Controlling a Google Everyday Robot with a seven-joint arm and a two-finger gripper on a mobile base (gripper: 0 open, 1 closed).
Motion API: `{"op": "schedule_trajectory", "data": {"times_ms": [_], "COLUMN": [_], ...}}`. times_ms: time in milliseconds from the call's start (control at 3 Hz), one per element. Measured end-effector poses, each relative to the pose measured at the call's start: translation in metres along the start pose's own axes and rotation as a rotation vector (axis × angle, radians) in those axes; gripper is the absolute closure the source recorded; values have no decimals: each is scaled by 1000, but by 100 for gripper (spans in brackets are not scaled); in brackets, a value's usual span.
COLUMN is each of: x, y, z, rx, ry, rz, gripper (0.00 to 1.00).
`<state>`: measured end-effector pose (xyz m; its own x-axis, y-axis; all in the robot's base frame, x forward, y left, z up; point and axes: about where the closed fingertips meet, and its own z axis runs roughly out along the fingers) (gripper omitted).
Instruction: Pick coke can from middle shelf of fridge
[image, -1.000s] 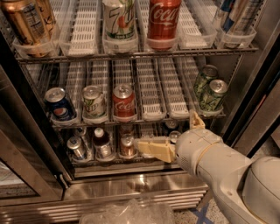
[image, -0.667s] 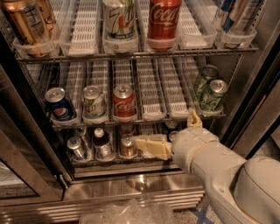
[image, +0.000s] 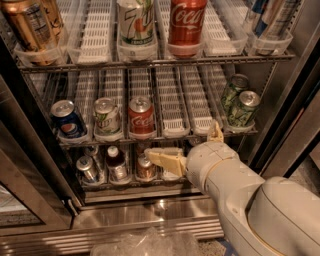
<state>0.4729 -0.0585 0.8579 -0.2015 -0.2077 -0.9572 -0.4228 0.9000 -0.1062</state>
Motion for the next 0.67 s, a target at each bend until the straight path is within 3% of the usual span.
{"op": "schedule_trajectory", "data": {"times_ms": [333, 667], "x": [-2, 1], "y": [21, 14], "z": [27, 27], "rx": [9, 40], "ry": [12, 26], "rz": [-36, -45], "gripper": [0, 0]}}
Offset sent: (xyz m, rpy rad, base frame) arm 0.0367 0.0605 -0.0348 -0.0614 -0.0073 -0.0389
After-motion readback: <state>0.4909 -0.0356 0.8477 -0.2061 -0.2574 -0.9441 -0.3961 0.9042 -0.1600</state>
